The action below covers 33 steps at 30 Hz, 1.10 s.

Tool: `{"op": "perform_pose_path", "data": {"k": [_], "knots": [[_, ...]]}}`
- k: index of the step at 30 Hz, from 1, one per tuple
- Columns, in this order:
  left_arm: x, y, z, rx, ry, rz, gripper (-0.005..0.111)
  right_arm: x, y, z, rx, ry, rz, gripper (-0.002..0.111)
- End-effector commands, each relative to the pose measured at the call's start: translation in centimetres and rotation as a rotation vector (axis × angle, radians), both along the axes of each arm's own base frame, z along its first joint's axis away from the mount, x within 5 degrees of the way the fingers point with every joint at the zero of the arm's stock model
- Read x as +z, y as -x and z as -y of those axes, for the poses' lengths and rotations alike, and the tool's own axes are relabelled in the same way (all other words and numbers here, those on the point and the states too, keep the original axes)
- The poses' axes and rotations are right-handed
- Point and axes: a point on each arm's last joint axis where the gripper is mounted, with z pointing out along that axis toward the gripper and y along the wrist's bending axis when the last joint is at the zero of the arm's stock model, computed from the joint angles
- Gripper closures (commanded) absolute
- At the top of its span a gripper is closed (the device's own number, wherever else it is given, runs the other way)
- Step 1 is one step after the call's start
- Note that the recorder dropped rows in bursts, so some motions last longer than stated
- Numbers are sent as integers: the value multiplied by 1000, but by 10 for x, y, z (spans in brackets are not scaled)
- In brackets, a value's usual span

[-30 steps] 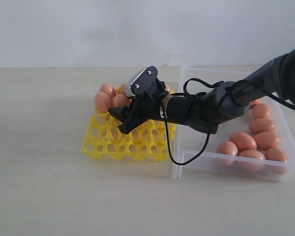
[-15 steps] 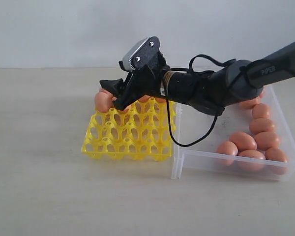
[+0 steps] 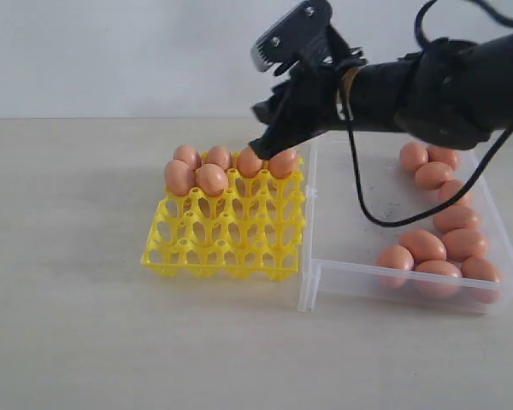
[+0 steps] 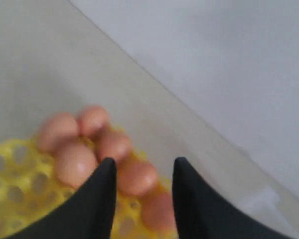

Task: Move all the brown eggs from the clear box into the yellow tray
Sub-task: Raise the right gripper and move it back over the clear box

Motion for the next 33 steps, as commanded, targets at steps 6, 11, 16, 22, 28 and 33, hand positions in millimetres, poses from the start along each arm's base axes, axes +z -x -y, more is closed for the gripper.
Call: {"op": "perform_pose_path", "data": {"k": [6, 11, 16, 22, 28, 33], "knots": [[-1, 0, 0, -6, 6, 0, 103, 17, 11, 65, -409, 666, -405, 86], [-1, 0, 0, -6, 6, 0, 103, 5, -18, 49, -151, 875, -139, 53], [-1, 0, 0, -6, 6, 0, 103, -24, -50, 80, -169, 1356, -47, 53], [-1, 0, 0, -6, 6, 0, 103, -50, -54, 95, -214, 1110, -227, 53], [-1, 0, 0, -6, 6, 0, 103, -60, -64, 146, -203, 939, -362, 53], [-1, 0, 0, -6, 6, 0, 103, -62, -67, 171, -189, 889, -397, 54]]}}
